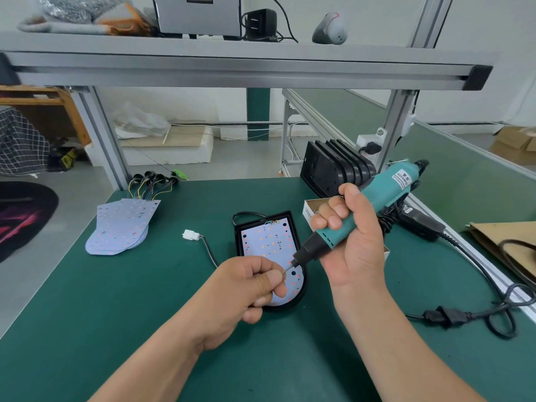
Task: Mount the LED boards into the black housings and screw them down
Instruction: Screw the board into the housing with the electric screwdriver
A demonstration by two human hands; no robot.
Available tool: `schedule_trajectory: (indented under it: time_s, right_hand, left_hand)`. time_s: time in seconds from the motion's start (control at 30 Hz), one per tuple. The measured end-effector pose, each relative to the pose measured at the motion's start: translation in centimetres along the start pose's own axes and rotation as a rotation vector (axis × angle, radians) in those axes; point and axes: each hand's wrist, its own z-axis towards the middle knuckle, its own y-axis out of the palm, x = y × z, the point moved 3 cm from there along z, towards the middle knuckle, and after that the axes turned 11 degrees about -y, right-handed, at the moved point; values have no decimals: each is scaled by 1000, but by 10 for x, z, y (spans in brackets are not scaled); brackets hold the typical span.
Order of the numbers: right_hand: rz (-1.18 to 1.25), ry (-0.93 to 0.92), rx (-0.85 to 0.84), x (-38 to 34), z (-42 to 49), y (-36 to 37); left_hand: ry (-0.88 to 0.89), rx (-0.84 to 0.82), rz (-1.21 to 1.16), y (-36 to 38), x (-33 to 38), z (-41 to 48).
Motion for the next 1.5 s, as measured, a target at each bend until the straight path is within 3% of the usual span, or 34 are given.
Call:
schedule_trajectory:
  time_s: [0.87,1.27,1.5]
  right_hand:
    - [-55,19,40,-1,2,-4]
    - [-213,14,-102,-2,-4,6]
    - [-112,56,-55,-2,-3,-1]
  left_hand:
    - [23,9,-16,2,-3,1]
    - [116,254,381,2,-8,1]
    - [66,114,193,5,-5,-2]
